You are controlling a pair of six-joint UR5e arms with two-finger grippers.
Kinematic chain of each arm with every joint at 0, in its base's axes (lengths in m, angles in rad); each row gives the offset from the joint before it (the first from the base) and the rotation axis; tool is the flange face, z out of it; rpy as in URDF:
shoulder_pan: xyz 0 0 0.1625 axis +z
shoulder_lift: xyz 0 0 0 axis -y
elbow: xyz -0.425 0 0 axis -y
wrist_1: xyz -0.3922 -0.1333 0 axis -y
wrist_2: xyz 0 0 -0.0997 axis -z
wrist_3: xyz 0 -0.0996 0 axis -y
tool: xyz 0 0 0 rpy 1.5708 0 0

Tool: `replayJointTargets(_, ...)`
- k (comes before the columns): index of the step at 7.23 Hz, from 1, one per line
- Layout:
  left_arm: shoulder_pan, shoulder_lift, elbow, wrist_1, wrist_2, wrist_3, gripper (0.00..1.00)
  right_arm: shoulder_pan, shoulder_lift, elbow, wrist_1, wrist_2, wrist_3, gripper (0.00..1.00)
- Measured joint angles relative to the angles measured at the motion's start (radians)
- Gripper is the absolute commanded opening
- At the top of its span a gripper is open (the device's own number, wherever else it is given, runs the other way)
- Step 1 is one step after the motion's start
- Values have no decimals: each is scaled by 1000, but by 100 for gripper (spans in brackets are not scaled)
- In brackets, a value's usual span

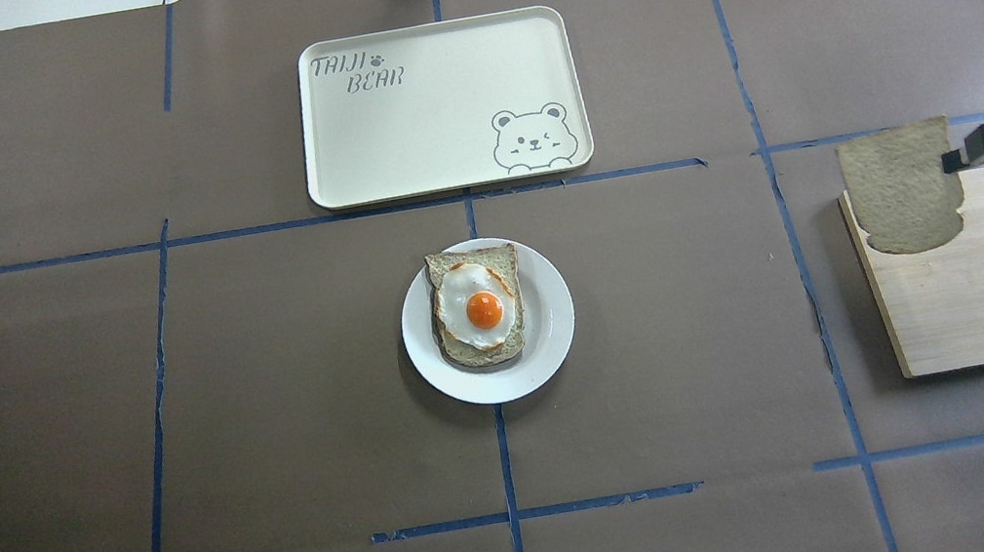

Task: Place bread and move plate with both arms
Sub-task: 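Lift the bread slice with the right gripper and carry it over the plate, then lay the bread slice on the egg toast and open the right gripper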

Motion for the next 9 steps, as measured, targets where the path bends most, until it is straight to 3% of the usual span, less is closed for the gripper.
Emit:
replayJointTargets(2,0,0,1,0,0,0,100,-65,191,8,-5,13,307,0)
replayJointTargets(3,0,0,2,0,-1,-1,100,-136,267,5,-5,-25,422,0)
replayJointTargets(6,0,1,8,0,-2,-1,100,-458,445,-28,-12,-359,561,0)
replayJointTargets(7,0,4,9,0,-2,-1,100,-527,495,-64,-17,-433,571,0)
replayJointTargets(9,0,14,11,1,-2,0,100,-588,527,-110,-22,-489,569,0)
